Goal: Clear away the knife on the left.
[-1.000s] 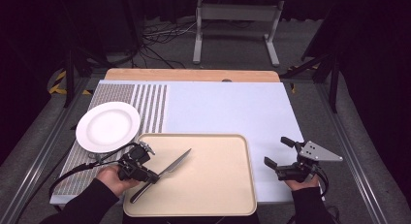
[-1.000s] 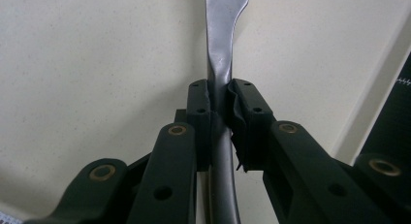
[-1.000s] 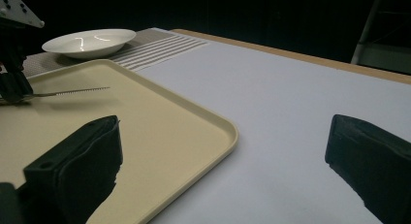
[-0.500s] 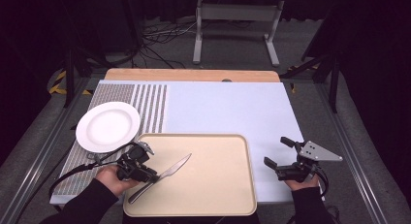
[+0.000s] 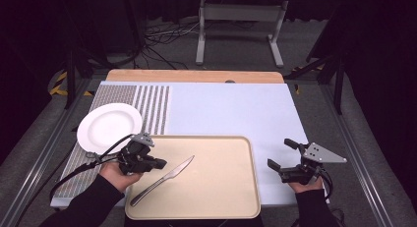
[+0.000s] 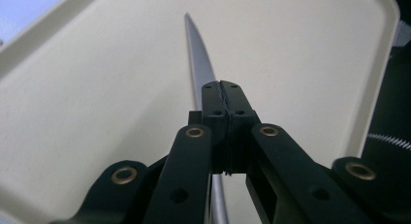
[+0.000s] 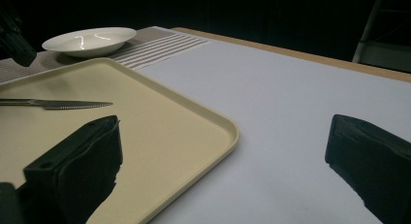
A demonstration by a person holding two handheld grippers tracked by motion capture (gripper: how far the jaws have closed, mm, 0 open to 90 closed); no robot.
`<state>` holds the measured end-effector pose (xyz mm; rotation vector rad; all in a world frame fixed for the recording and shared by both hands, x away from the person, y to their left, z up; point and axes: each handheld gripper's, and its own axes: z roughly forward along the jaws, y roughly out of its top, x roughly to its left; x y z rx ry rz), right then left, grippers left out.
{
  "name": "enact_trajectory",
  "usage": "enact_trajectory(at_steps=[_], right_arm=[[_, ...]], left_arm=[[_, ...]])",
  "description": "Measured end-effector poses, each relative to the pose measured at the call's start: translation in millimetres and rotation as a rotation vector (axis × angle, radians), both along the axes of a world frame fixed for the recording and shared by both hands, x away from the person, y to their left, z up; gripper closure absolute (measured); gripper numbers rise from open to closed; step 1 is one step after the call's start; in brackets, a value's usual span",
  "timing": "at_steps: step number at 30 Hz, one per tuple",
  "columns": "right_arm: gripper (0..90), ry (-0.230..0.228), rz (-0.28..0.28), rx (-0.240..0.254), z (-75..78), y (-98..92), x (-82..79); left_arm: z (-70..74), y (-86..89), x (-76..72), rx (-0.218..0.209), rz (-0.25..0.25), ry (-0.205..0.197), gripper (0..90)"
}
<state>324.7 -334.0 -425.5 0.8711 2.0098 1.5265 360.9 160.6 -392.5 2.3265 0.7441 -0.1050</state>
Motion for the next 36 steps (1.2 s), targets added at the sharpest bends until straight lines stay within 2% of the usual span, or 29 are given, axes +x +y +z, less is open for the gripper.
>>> enact_trajectory(at_steps=[1, 2, 3, 4, 6, 7, 10, 17, 21, 24, 27, 29, 34, 36], right_arm=[[0.6, 0.0, 0.001, -0.002, 0.0, -0.2, 0.1], [0.7, -0.001, 0.001, -0.002, -0.1, -0.2, 0.1], [0.7, 0.0, 0.001, -0.002, -0.1, -0.3, 0.2], [0.7, 0.0, 0.001, -0.002, -0.1, -0.4, 0.2], [0.6, 0.001, 0.001, -0.002, -0.3, -0.5, 0.4], [0.7, 0.0, 0.002, -0.002, -0.3, -0.5, 0.3], [0.7, 0.0, 0.002, 0.003, -0.4, -1.2, 0.1], [0.7, 0.0, 0.002, 0.004, -0.5, -1.6, 0.3], [0.7, 0.002, 0.002, 0.001, -0.9, -1.1, 0.7], [0.7, 0.003, 0.002, 0.002, -0.9, -0.8, 0.5], [0.7, 0.002, 0.002, 0.002, -0.9, -0.5, 0.5], [0.7, 0.005, 0.003, 0.001, -1.0, -0.4, 0.6], [0.7, 0.007, 0.004, -0.001, -1.1, -0.5, 0.8], [0.7, 0.008, 0.005, 0.0, -1.2, -0.5, 0.8]], left_arm=[[0.7, -3.4, 0.3, 0.016, 0.002, -0.007, 90.0], [1.7, -8.0, -0.9, 0.042, 0.003, -0.033, 90.0], [2.0, -10.7, -1.1, 0.037, -0.012, -0.044, 90.0], [2.2, -14.6, -1.1, 0.025, -0.02, -0.035, 90.0], [2.0, -19.4, -1.1, 0.034, -0.03, -0.028, 90.0], [-1.1, -29.9, -1.9, 0.061, -0.032, -0.065, 90.0], [-4.5, -36.4, -0.5, 0.079, -0.032, -0.069, 90.0], [-15.4, -47.8, 7.3, 0.089, -0.045, -0.042, 90.0], [-25.2, -54.3, 4.4, 0.103, -0.092, -0.034, 90.0], [-28.5, -57.0, 2.8, 0.105, -0.104, -0.026, 90.0], [-32.6, -60.8, 1.1, 0.128, -0.125, -0.014, 90.0], [-35.7, -63.6, -0.3, 0.152, -0.133, -0.025, 90.0], [-41.0, -67.6, -2.3, 0.179, -0.154, -0.016, 90.0], [-43.0, -68.3, -2.5, 0.193, -0.145, -0.013, 90.0]])
